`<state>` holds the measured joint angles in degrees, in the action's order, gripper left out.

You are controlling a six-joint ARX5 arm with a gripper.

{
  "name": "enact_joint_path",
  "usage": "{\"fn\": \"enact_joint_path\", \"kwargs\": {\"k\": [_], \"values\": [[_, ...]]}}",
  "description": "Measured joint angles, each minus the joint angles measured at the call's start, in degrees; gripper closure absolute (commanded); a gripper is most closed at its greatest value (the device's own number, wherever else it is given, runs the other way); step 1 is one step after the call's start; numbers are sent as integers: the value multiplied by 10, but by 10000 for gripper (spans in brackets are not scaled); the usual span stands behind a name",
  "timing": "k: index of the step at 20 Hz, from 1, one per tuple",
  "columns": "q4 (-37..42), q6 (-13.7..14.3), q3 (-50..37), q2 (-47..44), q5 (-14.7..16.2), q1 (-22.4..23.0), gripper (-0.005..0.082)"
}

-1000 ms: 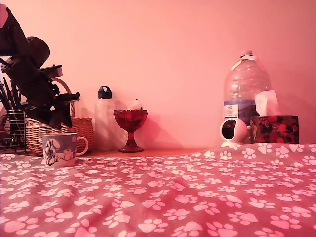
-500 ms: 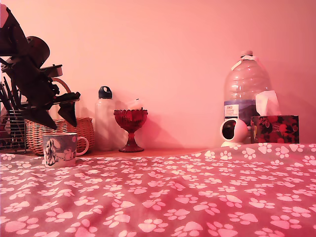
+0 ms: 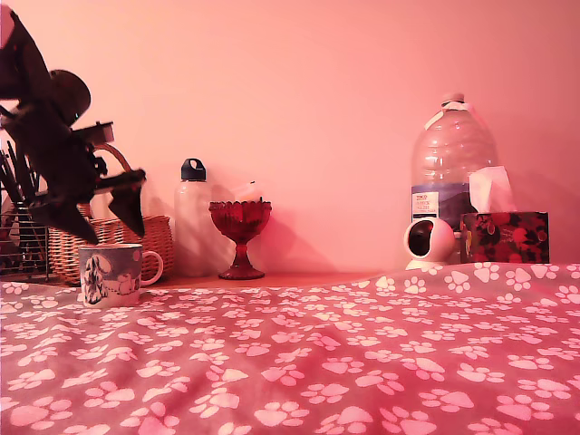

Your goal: Pick the coffee capsule and then drop it inside the coffee cup in front of you

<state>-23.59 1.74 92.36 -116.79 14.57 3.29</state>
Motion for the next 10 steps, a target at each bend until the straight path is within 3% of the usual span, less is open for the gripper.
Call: {"fn": "enact_joint_path", "kwargs": {"k": [2, 3, 7, 10], "values": [[-11, 0, 0, 29, 13, 0, 719], [-20, 0, 0, 47, 20, 0, 766], [-59, 34, 7, 89, 45, 0, 771], [-66, 35, -6, 92, 70, -1, 772]]}}
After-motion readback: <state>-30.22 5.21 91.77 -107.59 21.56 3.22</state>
